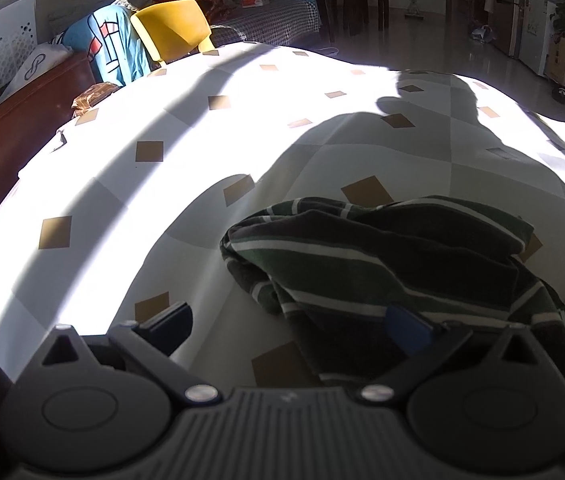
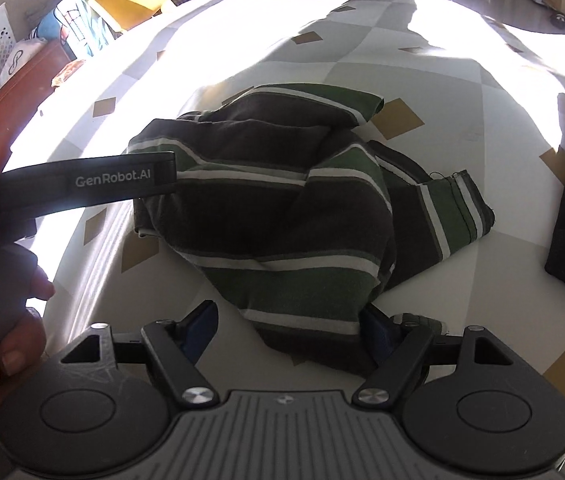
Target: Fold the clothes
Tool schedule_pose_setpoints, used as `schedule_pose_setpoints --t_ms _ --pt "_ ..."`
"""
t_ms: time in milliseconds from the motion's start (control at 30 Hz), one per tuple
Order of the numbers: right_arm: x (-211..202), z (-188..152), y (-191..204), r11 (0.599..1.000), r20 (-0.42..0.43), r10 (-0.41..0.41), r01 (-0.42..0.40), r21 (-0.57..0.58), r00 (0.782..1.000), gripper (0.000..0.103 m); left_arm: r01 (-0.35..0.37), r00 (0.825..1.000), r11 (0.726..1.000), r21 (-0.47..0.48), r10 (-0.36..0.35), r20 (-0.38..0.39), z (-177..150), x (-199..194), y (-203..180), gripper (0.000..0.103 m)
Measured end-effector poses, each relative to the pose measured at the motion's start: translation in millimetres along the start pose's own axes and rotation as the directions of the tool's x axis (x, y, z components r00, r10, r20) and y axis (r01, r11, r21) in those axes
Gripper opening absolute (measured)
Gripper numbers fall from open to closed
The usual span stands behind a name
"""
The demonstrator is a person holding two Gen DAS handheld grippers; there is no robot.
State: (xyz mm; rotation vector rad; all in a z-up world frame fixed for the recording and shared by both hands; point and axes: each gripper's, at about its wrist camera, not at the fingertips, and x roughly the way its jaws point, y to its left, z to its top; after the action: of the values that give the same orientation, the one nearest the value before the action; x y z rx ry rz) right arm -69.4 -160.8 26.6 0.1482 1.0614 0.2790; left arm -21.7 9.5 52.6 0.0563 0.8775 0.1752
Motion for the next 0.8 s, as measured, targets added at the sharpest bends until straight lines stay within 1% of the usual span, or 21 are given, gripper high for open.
schedule_pose_setpoints --t_ms 100,233,333,433,567,667,800 --pt "-5.1 0.5 0.5 1.0 -0.006 0.025 -0.025 -0.001 1.0 0.077 0.013 1.0 1.0 0.004 -0.013 -0.009 -0.7 2.3 -1.6 0.103" --pt "-18.0 2.2 -3.9 1.0 0.034 0.013 -0.014 0.019 0.999 0.076 0.023 0.999 1.0 0.003 -0.023 -0.038 -2.6 10.1 -2.9 0.103" --pt "-28.4 7.2 -12.6 0.998 0.079 -0.015 0.01 0.055 0.997 0.076 0.007 0.999 1.0 0.015 -0.007 -0.048 -4.3 15.8 -6.0 0.103" --pt "-34.4 12.1 -21.8 0.995 0.118 -0.051 0.04 0.097 0.992 0.076 -0.027 0.998 0.999 0.043 0.029 -0.056 -6.4 21.7 -9.2 0.103" --pt "-31.7 16.3 -35.3 0.983 0.135 -0.094 0.071 0.167 0.986 0.076 -0.059 0.993 0.997 0.043 0.063 -0.098 -8.5 32.5 -6.2 0.103" --pt "-28.1 19.8 -45.7 0.971 0.144 -0.11 0.076 0.227 0.983 0.076 -0.049 0.989 0.999 0.01 0.05 -0.143 -10.3 39.9 -0.5 0.103" --pt "-21.4 24.5 -59.3 0.951 0.153 -0.148 0.098 0.293 0.977 0.076 -0.057 0.99 0.998 0.034 0.061 -0.129 -11.4 40.4 -3.9 0.103"
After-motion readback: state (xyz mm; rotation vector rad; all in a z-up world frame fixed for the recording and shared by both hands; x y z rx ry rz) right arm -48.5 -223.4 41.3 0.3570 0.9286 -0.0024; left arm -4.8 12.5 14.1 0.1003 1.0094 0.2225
